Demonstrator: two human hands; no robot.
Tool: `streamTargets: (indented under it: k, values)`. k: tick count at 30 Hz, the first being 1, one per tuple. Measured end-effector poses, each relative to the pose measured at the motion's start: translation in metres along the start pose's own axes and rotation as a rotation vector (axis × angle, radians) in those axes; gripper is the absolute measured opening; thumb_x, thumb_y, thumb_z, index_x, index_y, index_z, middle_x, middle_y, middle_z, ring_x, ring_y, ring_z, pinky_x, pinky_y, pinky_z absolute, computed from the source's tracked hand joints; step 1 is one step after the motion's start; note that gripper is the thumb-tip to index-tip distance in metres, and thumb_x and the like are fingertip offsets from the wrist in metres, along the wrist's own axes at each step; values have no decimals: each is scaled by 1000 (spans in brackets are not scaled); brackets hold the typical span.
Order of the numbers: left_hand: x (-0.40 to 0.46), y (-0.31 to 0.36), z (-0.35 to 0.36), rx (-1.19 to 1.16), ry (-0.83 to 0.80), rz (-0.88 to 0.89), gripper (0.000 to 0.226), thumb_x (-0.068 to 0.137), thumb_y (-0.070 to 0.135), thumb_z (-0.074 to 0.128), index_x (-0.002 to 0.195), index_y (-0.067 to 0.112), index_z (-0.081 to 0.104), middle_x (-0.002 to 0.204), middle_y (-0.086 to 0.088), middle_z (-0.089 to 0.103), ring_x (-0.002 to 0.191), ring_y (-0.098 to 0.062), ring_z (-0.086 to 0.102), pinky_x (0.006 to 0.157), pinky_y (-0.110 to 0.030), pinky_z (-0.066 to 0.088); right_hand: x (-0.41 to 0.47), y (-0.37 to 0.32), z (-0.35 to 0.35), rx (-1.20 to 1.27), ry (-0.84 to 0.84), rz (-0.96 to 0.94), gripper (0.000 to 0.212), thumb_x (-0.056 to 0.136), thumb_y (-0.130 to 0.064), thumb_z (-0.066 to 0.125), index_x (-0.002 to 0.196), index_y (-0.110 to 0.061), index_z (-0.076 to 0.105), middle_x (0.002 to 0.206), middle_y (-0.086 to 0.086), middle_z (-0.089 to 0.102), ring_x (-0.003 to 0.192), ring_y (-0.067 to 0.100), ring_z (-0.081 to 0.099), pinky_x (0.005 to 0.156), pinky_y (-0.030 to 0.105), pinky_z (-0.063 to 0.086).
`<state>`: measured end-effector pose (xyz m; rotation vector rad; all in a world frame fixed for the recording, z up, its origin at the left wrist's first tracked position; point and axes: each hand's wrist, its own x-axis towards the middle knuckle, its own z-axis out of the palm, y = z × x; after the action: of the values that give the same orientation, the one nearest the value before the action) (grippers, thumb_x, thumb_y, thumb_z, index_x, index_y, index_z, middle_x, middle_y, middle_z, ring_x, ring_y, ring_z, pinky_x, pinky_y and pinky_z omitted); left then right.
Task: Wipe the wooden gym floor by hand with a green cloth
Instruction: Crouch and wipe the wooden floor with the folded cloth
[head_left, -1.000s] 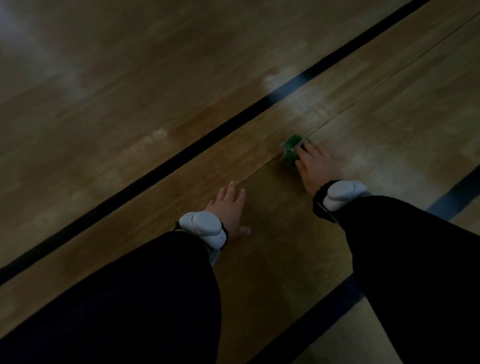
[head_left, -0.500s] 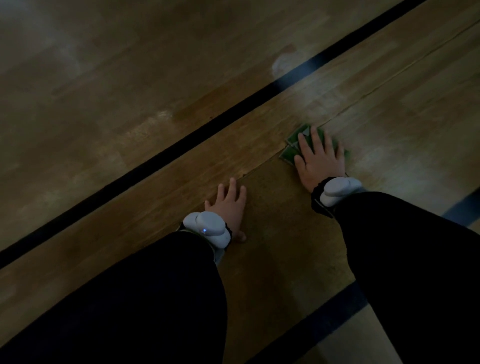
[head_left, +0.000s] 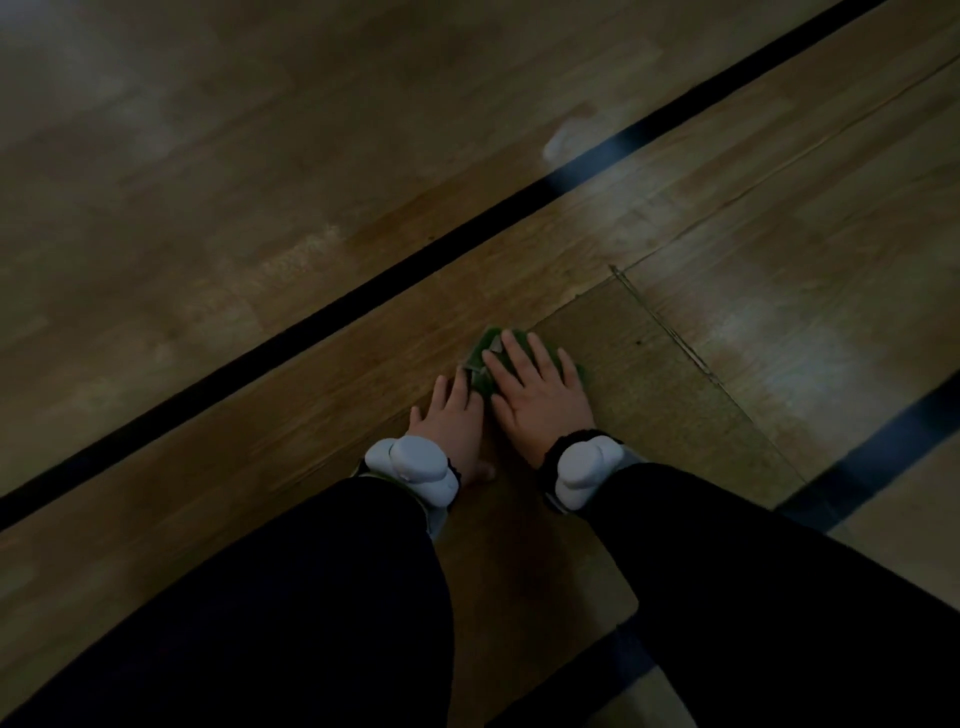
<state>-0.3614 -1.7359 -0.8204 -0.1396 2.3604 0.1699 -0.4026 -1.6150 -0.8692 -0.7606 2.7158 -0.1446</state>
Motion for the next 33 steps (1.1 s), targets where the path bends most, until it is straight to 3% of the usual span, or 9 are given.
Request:
streamTargets:
  k: [5,12,18,29,33]
  values:
    - [-9,-7,3,-27,-31,9,107,81,34,72,152,17,-6,158,-3,-21,147,-28,-11,118,-53,14,3,31,-5,-24,-4,84,55,99,-48,20,150,-39,0,160,-8,-8,147,21,-7,117,49,-4]
    - [-22,-18,10,-37,-33,0,106,80,30,73,152,20,-5,158,-2,-20,147,-27,-10,117,-54,15,4,96,-15,-7,54,385,54,100,-50,17,151,-37,5,161,-6,-2,148,23,-3,116,56,-4]
    - [-29,-16,15,-49,-40,3,106,80,31,73,152,19,-4,158,-3,-20,146,-29,-10,116,-56,16,2,84,-12,38,85,466,54,101,-47,19,152,-35,7,161,-7,-2,148,23,-2,117,55,0]
    - [-35,8,18,-38,-35,9,102,81,31,72,153,14,1,158,-2,-20,147,-28,-10,116,-56,17,-61,-12,9,7,-98,94,58,100,-44,24,151,-35,-3,159,-3,-15,146,26,-13,116,55,-3]
    - [-39,14,20,-43,-46,8,102,81,33,73,152,12,3,158,-3,-19,147,-28,-9,116,-56,17,-69,-13,12,19,-90,45,56,100,-43,23,151,-38,-2,160,-6,-12,147,22,-12,116,53,-5]
